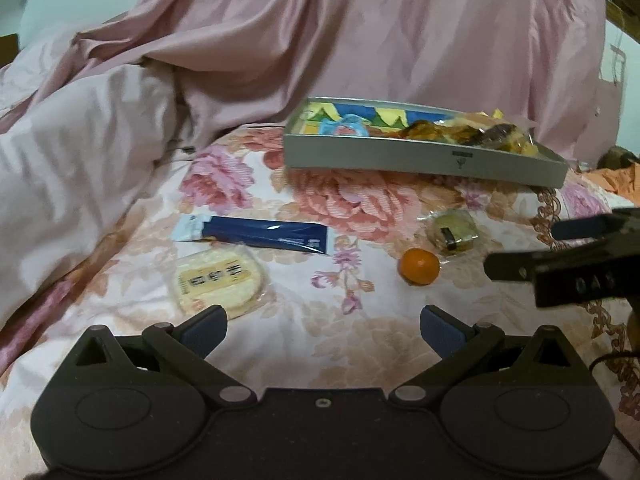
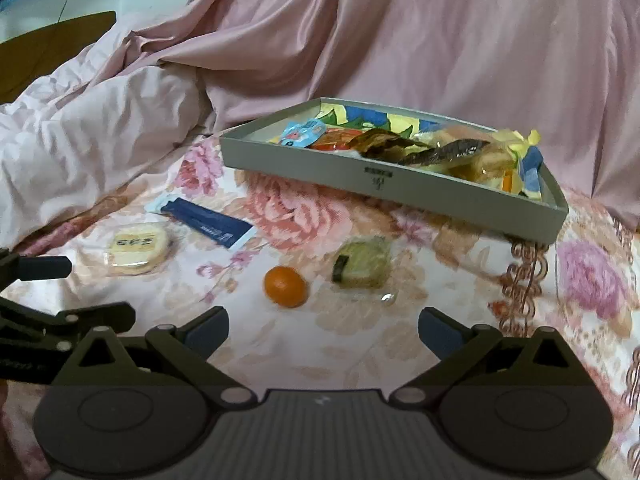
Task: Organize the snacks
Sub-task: 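Move the left tool toward the orange while the right tool approaches the green cake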
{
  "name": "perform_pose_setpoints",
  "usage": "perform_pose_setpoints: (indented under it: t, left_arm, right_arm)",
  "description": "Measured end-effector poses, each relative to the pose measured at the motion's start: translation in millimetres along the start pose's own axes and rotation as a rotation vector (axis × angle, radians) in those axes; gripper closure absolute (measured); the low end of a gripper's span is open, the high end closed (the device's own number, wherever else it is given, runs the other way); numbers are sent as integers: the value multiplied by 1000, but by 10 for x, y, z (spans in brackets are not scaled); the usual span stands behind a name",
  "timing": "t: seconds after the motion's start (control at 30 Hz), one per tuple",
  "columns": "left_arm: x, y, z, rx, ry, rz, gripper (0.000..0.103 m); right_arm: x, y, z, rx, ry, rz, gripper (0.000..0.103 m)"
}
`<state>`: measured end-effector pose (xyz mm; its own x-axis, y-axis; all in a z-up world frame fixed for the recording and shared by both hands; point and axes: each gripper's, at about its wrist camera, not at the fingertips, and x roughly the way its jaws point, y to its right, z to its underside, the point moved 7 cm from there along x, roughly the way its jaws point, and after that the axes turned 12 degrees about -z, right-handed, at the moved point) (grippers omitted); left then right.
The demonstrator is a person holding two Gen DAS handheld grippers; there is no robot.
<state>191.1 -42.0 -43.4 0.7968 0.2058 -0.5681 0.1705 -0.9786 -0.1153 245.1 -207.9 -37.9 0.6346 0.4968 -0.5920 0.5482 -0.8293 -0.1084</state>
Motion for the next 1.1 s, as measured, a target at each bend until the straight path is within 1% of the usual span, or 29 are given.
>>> perform_pose_setpoints:
  t: [0.4,0.6,0.77,0.9,1.1]
  left_arm:
    - [333,424,-145,163,29,85,1]
    - [493,654,-180,235,38,116,1]
    - [639,847,-200,298,36,131,1]
    - [737,922,-218,312,23,137,1]
    - [861,920,-210,301,-18,127,1]
  right_arm:
    - [289,335,-112,18,-11,8,0]
    - [380,476,-106,93,-34,2,0]
    - [408,606,-121,114,-24,23,0]
    - [457,710,-138,134,-28,11,0]
    - [562,849,-134,218,-30,-38,0]
